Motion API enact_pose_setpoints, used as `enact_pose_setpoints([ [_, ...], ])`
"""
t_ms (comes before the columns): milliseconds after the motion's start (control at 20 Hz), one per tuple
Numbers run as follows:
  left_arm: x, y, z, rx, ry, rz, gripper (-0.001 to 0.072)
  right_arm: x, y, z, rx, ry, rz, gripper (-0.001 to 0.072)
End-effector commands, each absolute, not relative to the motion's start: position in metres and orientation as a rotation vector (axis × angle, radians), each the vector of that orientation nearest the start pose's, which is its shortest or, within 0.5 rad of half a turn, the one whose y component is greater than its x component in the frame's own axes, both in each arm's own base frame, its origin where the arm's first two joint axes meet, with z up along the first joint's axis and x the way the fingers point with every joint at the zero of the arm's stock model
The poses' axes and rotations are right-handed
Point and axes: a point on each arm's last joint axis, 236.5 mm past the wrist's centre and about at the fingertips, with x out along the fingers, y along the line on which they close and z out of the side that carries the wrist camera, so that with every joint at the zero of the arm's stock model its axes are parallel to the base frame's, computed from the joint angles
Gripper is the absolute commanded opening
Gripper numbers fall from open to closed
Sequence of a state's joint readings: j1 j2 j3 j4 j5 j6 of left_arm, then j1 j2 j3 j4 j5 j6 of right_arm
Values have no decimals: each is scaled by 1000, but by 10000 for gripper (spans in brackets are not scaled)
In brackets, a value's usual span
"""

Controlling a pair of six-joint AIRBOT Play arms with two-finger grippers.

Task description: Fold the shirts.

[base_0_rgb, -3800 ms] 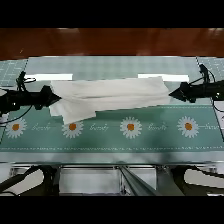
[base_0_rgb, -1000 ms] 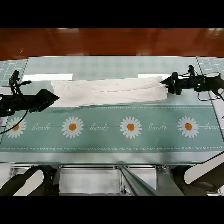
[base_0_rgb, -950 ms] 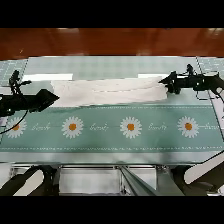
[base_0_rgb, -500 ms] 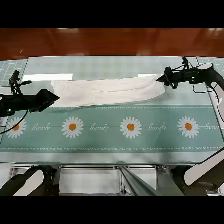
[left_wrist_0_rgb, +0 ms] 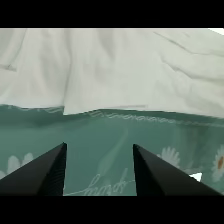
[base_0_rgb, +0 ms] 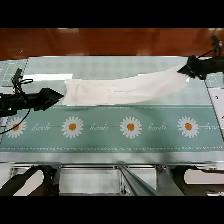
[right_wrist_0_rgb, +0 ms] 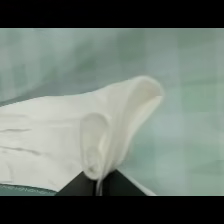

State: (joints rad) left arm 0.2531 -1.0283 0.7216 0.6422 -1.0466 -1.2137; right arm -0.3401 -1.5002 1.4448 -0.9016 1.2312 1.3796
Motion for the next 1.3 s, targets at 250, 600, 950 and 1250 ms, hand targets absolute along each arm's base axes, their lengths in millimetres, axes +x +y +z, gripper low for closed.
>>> enact_pose_setpoints([
  [250,336,-199,49,-590,955,-638,28,342,-18,147,623,875,145,21],
  [600,340,-356,39,-341,1019,-872,26,276,37,192,607,775,242,22],
  [950,348,-462,-7,-208,1193,-898,26,259,58,211,630,744,296,22],
  [1250,296,-528,-26,-151,1327,-1042,27,261,56,210,627,743,291,22],
])
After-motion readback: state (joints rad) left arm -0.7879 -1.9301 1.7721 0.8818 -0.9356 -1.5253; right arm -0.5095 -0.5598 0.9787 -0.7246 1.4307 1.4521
